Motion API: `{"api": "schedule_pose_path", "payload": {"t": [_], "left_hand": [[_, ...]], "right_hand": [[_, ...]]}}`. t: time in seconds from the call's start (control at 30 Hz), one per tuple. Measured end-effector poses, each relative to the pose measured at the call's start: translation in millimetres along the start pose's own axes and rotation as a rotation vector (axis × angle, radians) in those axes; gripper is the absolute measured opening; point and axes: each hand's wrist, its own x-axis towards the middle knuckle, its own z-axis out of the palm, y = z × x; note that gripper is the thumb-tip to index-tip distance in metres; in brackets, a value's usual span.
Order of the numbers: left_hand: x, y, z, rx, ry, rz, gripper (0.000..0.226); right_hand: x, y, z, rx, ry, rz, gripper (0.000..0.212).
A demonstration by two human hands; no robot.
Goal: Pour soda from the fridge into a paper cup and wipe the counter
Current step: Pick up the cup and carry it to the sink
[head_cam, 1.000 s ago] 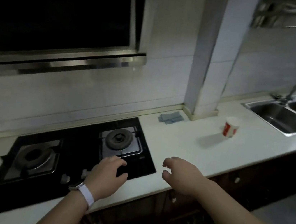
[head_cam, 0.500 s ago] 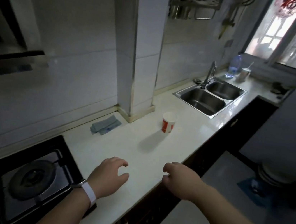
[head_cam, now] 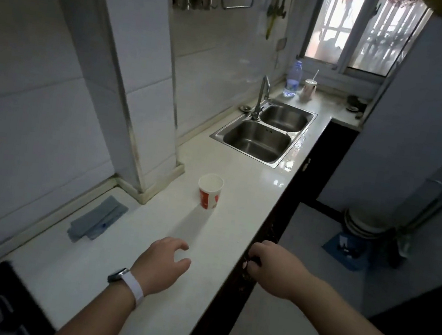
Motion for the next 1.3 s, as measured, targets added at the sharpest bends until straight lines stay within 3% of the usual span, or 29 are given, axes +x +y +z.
{"api": "schedule_pose_path", "payload": {"t": [0.27,0.47,0.7,1.0,1.3], "left_hand": [[56.9,40.1,36.9,0.049,0.031,-0.027,0.037],[99.1,95.3,60.1,0.126,0.252,-0.035,0.030],[132.3,148.3,77.4,0.259,0.293,-0.119,0.036],[134.2,138.1,82.1,0.409,0.215,-0.360,0.042],[166.7,73.6,88.3,0.252,0.206,-0.573,0.039]], "right_hand": [[42.1,73.3,-15.9,0.029,-0.032,-0.041,0.030],[90.0,150.3,-44.6,0.004,-0.015,-0.186,0.039],[147.7,218.9,-62.5,-0.020,-0.051,-0.362,0.040],[202.0,212.5,-59.4,-0.061,-0.168,-0.497,0.043],[262.5,177.2,-33.9,-0.149,-0.354,-0.510,0.046]]}}
